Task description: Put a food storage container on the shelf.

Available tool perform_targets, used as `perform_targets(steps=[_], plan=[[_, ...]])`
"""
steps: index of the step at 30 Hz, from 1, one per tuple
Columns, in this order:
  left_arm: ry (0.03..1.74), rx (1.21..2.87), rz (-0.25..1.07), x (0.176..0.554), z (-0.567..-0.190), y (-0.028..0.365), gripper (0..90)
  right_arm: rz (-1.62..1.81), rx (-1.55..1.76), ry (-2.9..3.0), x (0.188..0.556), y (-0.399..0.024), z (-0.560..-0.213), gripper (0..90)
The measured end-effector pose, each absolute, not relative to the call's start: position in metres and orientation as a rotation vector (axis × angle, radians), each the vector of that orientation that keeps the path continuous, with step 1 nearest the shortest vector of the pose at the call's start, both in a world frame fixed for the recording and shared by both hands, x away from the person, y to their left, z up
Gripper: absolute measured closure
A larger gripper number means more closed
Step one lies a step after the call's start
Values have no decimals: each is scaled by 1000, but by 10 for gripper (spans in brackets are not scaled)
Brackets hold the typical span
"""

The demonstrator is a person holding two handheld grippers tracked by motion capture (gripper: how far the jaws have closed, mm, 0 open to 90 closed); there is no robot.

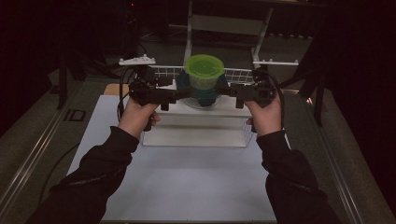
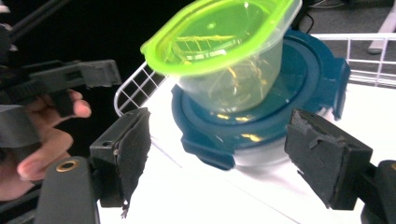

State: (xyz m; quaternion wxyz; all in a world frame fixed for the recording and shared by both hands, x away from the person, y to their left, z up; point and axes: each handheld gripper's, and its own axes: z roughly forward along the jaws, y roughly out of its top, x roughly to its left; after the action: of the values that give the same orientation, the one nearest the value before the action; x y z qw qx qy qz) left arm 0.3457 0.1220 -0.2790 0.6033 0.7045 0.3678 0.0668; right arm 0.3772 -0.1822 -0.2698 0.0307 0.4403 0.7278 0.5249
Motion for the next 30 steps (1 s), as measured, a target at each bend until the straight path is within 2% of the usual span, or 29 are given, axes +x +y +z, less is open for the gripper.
perform_targets(steps=[15,30], plan=[[805,1665,177,312,-309,124,2,1657,1306,2281,344,-197,-309,207],[733,1747,213,271,-365,113,2,1660,1232,2286,311,-207,-370,207]])
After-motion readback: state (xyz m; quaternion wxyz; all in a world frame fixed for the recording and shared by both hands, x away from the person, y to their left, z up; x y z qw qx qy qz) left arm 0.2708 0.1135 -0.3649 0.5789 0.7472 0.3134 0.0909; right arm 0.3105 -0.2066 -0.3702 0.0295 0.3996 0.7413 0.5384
